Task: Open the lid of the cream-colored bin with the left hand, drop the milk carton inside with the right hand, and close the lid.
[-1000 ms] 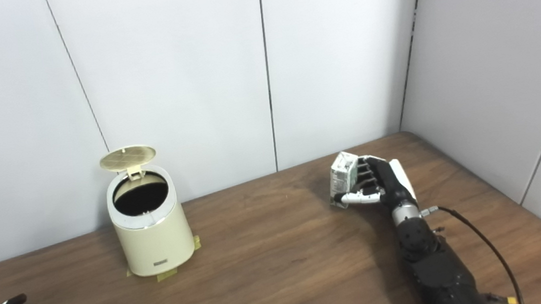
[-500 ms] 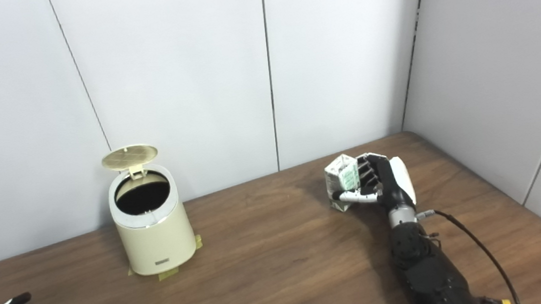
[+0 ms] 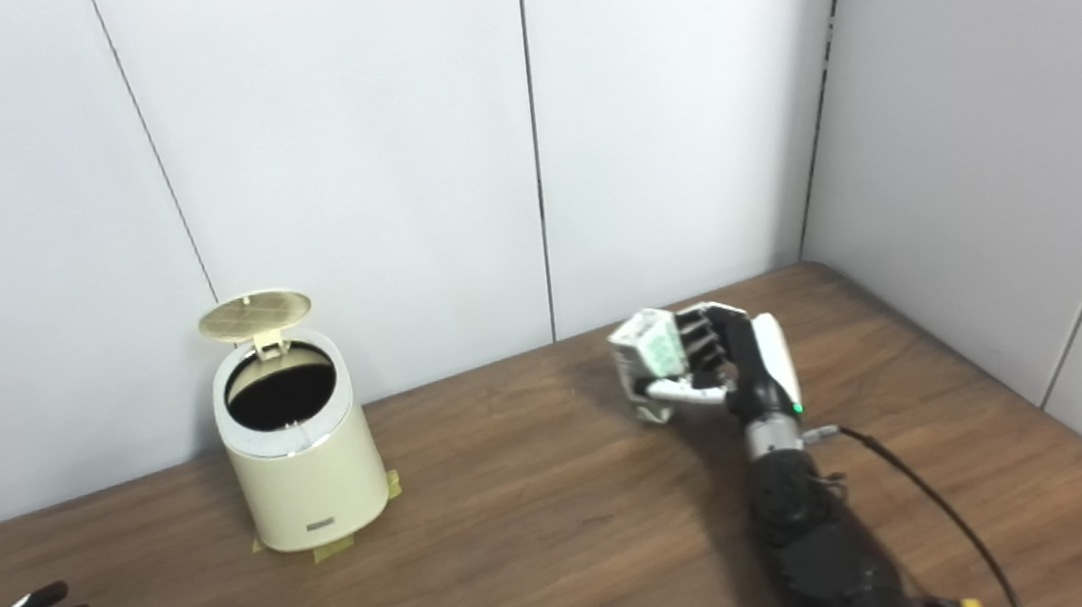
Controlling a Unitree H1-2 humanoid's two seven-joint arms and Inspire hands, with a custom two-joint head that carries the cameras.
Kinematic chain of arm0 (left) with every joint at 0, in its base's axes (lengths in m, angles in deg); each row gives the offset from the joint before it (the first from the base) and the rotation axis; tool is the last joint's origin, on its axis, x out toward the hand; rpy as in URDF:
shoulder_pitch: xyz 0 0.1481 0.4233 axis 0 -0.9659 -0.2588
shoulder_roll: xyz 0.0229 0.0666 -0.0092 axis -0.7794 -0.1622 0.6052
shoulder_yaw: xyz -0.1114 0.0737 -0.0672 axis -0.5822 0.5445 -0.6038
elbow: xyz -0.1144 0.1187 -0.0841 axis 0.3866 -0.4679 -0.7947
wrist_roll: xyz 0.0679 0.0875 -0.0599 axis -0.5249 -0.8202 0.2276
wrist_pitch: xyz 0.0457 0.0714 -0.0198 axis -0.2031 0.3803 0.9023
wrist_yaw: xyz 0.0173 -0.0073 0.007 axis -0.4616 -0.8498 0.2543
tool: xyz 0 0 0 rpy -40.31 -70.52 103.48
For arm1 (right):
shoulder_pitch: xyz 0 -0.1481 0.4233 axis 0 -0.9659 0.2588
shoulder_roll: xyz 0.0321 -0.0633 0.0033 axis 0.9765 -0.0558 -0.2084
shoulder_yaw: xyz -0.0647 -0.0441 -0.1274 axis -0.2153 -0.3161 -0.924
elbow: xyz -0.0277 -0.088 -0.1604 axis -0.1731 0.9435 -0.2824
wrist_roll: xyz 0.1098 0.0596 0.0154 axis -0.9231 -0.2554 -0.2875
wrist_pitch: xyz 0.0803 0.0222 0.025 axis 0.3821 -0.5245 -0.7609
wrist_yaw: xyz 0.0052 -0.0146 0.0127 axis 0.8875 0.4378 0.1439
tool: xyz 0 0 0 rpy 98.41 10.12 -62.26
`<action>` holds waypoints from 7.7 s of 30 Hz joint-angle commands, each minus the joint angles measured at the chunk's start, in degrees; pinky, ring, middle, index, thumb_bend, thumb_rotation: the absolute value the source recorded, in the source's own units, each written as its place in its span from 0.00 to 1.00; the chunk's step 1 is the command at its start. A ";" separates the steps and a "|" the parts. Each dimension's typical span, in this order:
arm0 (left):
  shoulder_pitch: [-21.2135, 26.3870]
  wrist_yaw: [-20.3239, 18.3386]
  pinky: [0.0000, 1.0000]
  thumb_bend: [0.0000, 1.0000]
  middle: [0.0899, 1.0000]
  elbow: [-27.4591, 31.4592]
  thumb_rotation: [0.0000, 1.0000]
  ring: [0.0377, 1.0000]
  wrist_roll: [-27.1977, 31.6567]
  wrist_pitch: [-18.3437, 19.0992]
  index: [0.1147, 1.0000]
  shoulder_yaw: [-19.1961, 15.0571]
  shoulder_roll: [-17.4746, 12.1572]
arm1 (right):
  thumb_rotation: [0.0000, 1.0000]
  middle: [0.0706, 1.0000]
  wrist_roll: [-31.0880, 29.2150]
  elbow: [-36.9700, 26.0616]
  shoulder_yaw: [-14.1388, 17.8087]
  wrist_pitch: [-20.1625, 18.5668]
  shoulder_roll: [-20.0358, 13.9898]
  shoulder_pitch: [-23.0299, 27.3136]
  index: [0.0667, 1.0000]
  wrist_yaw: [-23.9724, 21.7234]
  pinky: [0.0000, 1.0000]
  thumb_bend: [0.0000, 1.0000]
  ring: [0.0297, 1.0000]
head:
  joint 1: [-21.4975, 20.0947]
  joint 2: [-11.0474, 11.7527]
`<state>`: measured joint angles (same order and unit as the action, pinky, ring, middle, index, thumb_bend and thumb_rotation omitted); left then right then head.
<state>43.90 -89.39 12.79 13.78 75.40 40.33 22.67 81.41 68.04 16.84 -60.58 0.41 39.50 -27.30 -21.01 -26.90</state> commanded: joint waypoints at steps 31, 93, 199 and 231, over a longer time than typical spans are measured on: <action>3.14 2.38 0.61 0.69 0.71 -5.69 0.04 0.66 -1.33 -5.40 0.76 1.86 2.86 | 0.00 0.43 -7.75 -5.29 -1.25 4.87 16.50 13.28 0.45 -2.95 0.29 0.53 0.32 | 11.96 2.38; 1.94 6.94 0.62 0.72 0.72 -0.49 0.11 0.69 -5.26 -2.24 0.77 4.32 8.81 | 0.00 0.41 0.43 9.82 -9.95 8.63 20.93 24.66 0.47 -3.77 0.28 0.53 0.32 | 22.29 1.29; 0.08 5.85 0.60 0.70 0.71 2.51 0.09 0.67 -4.73 1.02 0.76 4.44 7.36 | 0.28 0.56 37.35 -19.07 -36.78 -13.16 4.24 16.63 0.60 -20.43 0.46 0.73 0.55 | 21.37 -2.14; 0.10 4.67 0.61 0.69 0.71 1.46 0.10 0.67 -4.24 0.08 0.76 4.13 6.43 | 0.23 0.70 46.96 -26.01 -37.20 -15.87 3.35 14.52 0.67 -23.91 0.60 0.85 0.69 | 20.59 -2.17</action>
<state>44.44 -84.71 14.36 10.00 77.15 44.58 29.99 127.73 41.32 -20.77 -77.15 4.07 53.74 -51.81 -0.35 -29.00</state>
